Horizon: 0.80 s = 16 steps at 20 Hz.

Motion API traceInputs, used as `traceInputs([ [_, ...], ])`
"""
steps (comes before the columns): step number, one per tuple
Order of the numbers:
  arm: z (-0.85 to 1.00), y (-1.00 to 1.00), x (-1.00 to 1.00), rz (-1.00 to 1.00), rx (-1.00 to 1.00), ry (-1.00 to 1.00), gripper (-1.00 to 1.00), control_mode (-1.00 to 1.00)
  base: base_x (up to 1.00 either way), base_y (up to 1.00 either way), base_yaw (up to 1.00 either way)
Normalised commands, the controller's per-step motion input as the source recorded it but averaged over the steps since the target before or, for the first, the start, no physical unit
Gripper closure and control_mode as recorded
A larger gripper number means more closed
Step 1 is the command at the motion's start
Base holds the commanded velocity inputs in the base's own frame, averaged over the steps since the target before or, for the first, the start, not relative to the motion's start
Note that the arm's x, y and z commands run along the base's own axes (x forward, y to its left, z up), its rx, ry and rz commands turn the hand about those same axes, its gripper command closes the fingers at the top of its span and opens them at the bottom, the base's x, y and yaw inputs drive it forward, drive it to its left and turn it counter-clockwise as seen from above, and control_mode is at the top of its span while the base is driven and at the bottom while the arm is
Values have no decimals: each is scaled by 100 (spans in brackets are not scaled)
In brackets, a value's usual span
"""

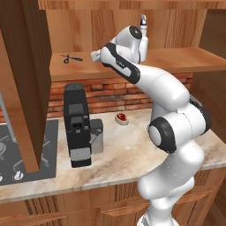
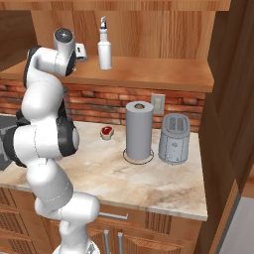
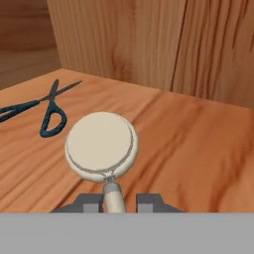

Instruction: Pick the dish brush and spray from the cabinet and place them on the counter.

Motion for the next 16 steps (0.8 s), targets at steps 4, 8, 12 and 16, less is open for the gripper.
traceInputs([
  [4, 0, 0, 0, 0, 0, 0, 100, -100, 0, 0, 0],
  [8, 0, 0, -15, 0, 0, 0, 100, -100, 0, 0, 0],
  [12, 0, 0, -34, 0, 0, 0, 100, -100, 0, 0, 0],
  [16, 0, 0, -47, 0, 0, 0, 100, -100, 0, 0, 0],
])
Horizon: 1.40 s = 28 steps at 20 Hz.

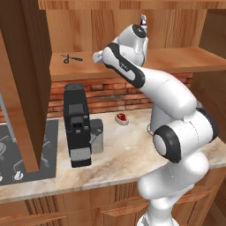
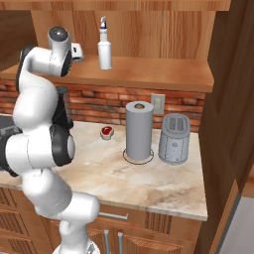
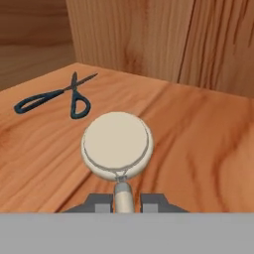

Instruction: Pick the dish brush and spray from the cabinet and place them on the counter.

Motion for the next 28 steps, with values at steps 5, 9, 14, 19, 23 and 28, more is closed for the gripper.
traceInputs([
  [5, 0, 0, -53, 0, 0, 0, 100, -100, 0, 0, 0],
  [9, 0, 0, -59, 0, 0, 0, 100, -100, 0, 0, 0],
  [14, 0, -1, -59, 0, 0, 0, 100, -100, 0, 0, 0],
  [19, 0, -5, -58, 0, -1, 0, 100, -100, 0, 0, 0],
  [23, 0, -5, -60, 0, -2, 0, 100, -100, 0, 0, 0],
  [28, 0, -8, -61, 0, -3, 0, 100, -100, 0, 0, 0],
])
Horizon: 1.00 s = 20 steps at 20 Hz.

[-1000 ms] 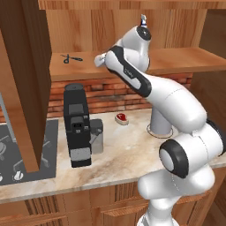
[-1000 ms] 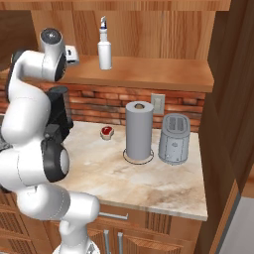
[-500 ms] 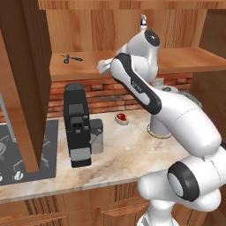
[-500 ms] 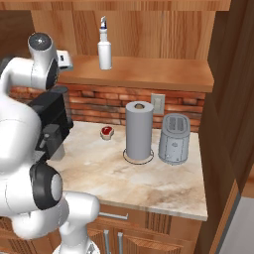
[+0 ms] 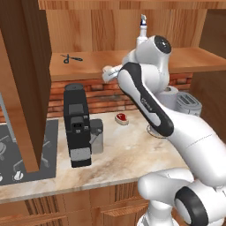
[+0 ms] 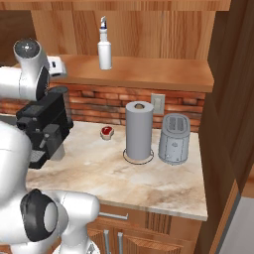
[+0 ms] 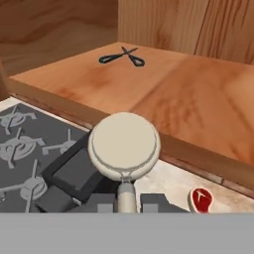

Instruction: Pick the dish brush and spray from the cabinet and place them on the counter.

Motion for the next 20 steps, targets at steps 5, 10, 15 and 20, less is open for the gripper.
traceInputs([
  [5, 0, -13, -61, 0, -2, 0, 100, -100, 0, 0, 0],
  [10, 0, -18, -61, 0, -3, 0, 100, -100, 0, 0, 0],
  [15, 0, -20, -61, 0, -3, 0, 100, -100, 0, 0, 0],
  [20, 0, -19, -60, 0, -3, 0, 100, -100, 0, 0, 0],
])
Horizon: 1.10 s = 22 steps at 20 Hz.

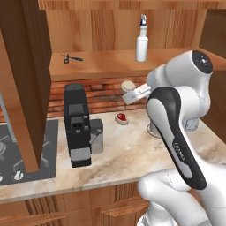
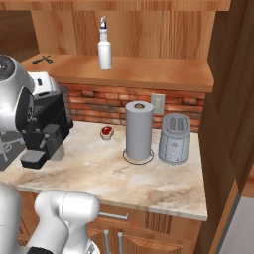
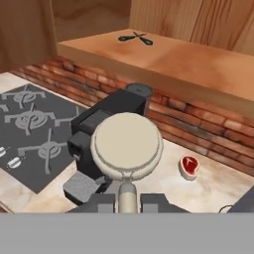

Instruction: Pick the dish brush and spray from the cabinet and place them on the counter.

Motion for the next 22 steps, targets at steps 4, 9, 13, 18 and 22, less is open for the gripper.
traceInputs([
  [4, -4, -18, -56, 0, -3, 0, 100, -100, 0, 0, 0],
  [9, -17, -15, -44, 0, -3, 0, 100, -100, 0, 0, 0],
  [13, -25, -11, -35, 0, -4, 0, 100, -100, 0, 0, 0],
  [18, -31, -7, -20, 0, -4, 0, 100, -100, 0, 0, 0],
  [22, -30, -7, -4, 0, -4, 0, 100, -100, 0, 0, 0],
])
